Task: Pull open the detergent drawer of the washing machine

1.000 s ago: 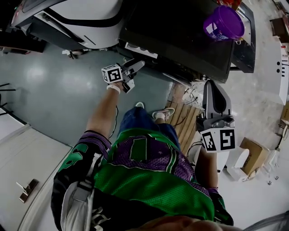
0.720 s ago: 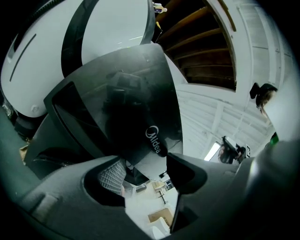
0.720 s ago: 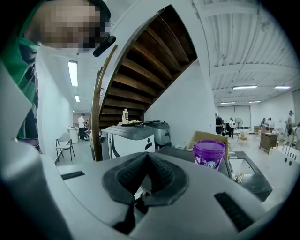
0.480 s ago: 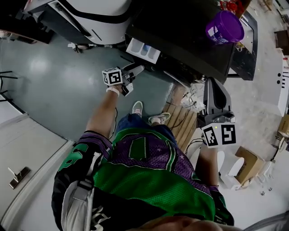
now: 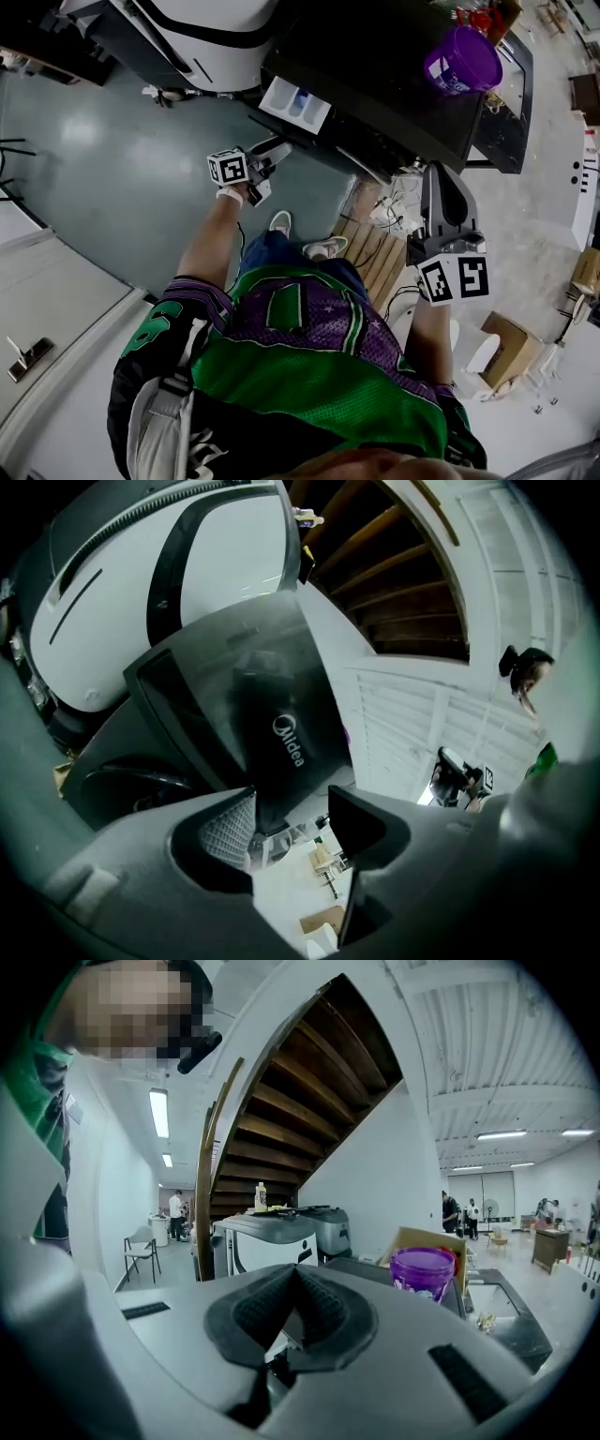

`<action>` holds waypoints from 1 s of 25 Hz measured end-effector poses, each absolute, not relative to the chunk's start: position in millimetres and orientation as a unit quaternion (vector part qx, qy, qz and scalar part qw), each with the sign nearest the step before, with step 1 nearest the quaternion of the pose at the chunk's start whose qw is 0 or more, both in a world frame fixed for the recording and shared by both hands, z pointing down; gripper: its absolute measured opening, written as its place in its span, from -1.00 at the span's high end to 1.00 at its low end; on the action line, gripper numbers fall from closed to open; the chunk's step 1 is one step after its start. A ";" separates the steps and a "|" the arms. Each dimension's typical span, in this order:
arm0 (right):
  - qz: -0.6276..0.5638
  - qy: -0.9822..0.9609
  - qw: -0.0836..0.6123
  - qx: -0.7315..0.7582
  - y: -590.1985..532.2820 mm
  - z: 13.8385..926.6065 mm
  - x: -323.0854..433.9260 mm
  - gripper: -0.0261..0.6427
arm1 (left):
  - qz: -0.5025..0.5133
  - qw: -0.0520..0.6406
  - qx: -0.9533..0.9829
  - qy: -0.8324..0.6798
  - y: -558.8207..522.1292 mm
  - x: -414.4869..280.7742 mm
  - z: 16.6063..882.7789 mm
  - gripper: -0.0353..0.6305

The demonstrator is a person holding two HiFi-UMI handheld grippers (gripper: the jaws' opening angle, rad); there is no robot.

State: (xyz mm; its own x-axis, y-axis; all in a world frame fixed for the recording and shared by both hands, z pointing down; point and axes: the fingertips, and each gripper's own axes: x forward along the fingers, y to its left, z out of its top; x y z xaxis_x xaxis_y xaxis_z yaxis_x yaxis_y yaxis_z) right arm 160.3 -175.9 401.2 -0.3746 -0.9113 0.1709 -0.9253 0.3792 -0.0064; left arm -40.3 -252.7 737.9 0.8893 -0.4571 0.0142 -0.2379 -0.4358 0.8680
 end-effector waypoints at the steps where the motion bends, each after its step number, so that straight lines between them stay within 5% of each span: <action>1: 0.049 -0.828 0.072 0.554 -174.0 401.3 158.9 0.92 | -0.109 0.496 0.836 -0.207 -251.1 -39.0 744.0 0.18; 16: 0.046 -0.813 0.095 0.573 -157.6 405.7 166.9 0.92 | -0.273 0.555 0.769 -0.161 -275.2 -37.0 723.7 0.03; 25: 0.055 -0.816 0.094 0.568 -150.4 412.8 151.3 0.92 | -0.273 0.562 0.764 -0.162 -259.2 -45.5 724.4 0.03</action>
State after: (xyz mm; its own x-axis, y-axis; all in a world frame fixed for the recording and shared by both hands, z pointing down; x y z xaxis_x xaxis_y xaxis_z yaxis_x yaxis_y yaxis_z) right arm 151.3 -150.4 412.8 -0.3371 -0.9165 0.2154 -0.9371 0.3487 0.0173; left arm -45.5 -259.2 724.4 0.7987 -0.5540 -0.2349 0.0600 -0.3151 0.9472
